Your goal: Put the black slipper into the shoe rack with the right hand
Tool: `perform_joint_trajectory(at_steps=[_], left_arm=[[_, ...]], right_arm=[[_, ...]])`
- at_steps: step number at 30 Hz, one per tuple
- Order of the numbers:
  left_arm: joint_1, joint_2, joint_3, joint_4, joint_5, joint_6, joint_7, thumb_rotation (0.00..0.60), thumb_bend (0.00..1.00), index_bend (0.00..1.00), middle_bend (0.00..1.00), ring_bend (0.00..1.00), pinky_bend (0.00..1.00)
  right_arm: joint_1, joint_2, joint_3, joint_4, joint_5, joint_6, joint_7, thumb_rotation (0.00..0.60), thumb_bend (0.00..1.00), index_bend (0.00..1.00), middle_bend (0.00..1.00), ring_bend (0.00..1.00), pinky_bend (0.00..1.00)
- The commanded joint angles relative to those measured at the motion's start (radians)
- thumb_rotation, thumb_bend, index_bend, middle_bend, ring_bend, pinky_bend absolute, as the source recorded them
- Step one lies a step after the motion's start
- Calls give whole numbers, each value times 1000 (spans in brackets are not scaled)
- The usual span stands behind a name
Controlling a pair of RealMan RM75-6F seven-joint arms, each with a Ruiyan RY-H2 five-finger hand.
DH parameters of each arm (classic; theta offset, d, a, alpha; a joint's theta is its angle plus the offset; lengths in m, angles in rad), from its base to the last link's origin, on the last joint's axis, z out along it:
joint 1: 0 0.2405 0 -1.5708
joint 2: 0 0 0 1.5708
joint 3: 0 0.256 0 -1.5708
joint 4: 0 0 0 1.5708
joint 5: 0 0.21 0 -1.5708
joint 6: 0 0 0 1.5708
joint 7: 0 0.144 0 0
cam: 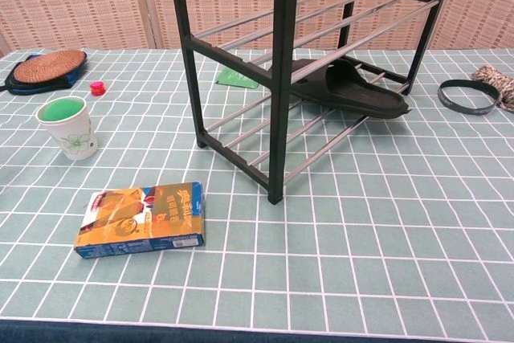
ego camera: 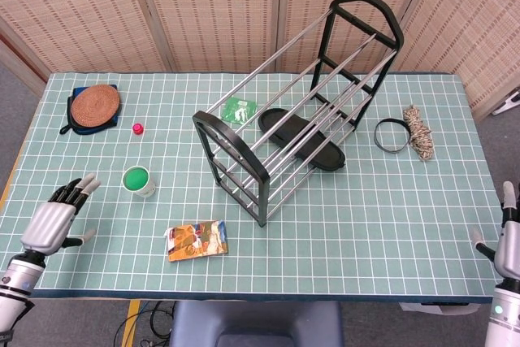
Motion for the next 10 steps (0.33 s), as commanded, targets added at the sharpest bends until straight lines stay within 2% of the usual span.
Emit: perform_joint_trajectory(at_steps=[1,10], left_arm=[[2,-4,4,-6,1,5,16,600,262,12,22,0,108],[-1,-10,8,-9,0,5,36,600,262,12,22,0,107]], right_arm=[[-18,11,13,2,-5,-34,28,600,178,0,0,0,23],[-42,10,38,-10,-32,-53,14,600,178,0,0,0,23]])
